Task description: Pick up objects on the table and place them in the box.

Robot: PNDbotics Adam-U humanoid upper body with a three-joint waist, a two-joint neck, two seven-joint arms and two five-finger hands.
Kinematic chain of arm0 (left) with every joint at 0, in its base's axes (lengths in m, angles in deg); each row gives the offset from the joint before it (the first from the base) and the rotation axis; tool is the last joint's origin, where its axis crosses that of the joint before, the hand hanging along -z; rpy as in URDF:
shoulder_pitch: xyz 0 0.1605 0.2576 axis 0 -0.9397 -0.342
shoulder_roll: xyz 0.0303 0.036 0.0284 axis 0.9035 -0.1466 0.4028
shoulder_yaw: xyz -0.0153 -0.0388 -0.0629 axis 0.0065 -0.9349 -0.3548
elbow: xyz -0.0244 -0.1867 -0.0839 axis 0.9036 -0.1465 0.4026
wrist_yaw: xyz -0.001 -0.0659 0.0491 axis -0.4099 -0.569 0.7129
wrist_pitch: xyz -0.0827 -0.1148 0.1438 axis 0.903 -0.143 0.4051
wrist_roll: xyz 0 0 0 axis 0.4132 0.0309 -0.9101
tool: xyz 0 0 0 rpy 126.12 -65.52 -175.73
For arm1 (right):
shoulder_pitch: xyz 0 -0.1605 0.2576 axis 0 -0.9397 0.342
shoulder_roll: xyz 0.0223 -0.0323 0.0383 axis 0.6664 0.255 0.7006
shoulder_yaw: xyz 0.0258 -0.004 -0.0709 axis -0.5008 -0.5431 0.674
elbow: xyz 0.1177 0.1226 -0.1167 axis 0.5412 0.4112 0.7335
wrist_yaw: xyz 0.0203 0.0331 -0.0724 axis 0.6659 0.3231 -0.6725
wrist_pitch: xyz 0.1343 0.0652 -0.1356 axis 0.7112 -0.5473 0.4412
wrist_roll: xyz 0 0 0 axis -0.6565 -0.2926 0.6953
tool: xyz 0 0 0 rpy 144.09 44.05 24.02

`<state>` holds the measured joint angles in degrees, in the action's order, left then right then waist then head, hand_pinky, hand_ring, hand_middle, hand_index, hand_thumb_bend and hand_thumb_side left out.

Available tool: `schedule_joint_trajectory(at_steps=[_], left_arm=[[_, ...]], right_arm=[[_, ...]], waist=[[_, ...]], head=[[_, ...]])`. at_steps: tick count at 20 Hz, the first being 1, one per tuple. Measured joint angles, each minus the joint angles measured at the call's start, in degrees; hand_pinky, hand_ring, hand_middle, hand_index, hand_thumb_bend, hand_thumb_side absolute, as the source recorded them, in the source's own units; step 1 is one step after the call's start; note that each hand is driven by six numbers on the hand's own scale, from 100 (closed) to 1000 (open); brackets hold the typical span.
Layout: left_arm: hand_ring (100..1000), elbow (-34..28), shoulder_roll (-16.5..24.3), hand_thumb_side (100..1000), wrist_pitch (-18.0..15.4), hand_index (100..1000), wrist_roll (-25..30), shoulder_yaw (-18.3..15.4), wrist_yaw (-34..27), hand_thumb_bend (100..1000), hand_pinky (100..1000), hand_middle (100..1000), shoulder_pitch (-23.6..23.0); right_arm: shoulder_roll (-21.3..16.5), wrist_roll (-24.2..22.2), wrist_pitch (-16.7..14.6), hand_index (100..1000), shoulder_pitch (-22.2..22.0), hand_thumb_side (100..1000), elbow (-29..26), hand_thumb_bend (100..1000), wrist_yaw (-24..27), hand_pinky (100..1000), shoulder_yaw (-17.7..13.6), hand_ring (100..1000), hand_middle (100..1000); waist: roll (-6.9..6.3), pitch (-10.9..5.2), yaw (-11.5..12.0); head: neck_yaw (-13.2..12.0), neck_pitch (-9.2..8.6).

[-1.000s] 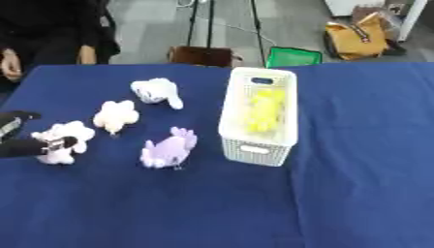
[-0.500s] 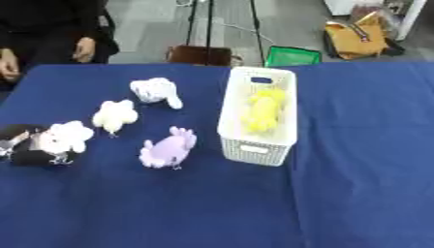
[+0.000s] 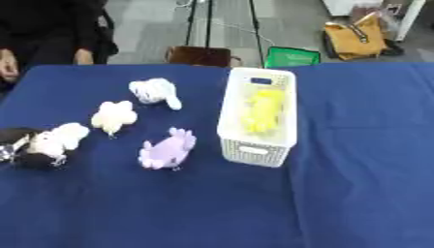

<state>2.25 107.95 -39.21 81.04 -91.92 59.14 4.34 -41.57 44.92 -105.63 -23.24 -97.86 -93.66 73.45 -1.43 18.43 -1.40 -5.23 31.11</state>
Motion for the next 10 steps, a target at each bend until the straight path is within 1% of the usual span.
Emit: schedule_joint_trajectory(at_steps=[1,3,4,5,6,7,10], left_arm=[[988,0.1,0.0,794,0.0,997,-0.2,0.0,0.0,477,892,958,0.0],[965,0.3,-0.1,799,0.0,966,-0.6,0.0,0.0,435,870,931,0.1],[949,0.3,-0.1,794,0.0,947,-0.8,0.0,0.0,411,850,914,0.2],[931,0.3,-0.2,778,0.0,924,-1.0,0.0,0.0,369,829,896,0.3],[931,0.3,-0.2,778,0.0,924,-1.2,0.0,0.1,369,829,896,0.4],[898,0.3,-0.2,752,0.1,890,-1.4,0.0,0.1,312,795,865,0.5],[854,0.3,-0.2,741,0.4,856,-2.0,0.0,0.3,288,748,825,0.6]], right_arm=[[0.0,0.0,0.0,743,0.0,963,0.0,100,0.0,828,0.0,871,688],[0.0,0.0,0.0,744,0.0,959,0.0,100,0.1,828,0.0,871,688],[0.0,0.0,0.0,744,0.0,960,0.0,100,0.1,828,0.0,871,688],[0.0,0.0,0.0,745,0.0,959,0.0,100,0.1,828,0.0,871,688],[0.0,0.0,0.0,745,0.0,959,0.0,100,0.1,828,0.0,871,688],[0.0,0.0,0.0,745,0.0,958,0.0,100,0.1,828,0.0,871,688],[0.0,0.1,0.1,745,0.0,955,0.0,100,0.1,828,0.0,871,688]], waist=[[0.03,0.0,0.0],[0.09,0.0,0.0],[0.1,0.0,0.0],[0.1,0.0,0.0],[0.09,0.0,0.0],[0.09,0.01,0.0],[0.09,0.03,-0.1]], head=[[0.0,-0.01],[-0.1,-0.02],[-0.1,-0.02],[-0.1,-0.02],[-0.2,-0.02],[-0.2,-0.02],[-0.3,-0.02]])
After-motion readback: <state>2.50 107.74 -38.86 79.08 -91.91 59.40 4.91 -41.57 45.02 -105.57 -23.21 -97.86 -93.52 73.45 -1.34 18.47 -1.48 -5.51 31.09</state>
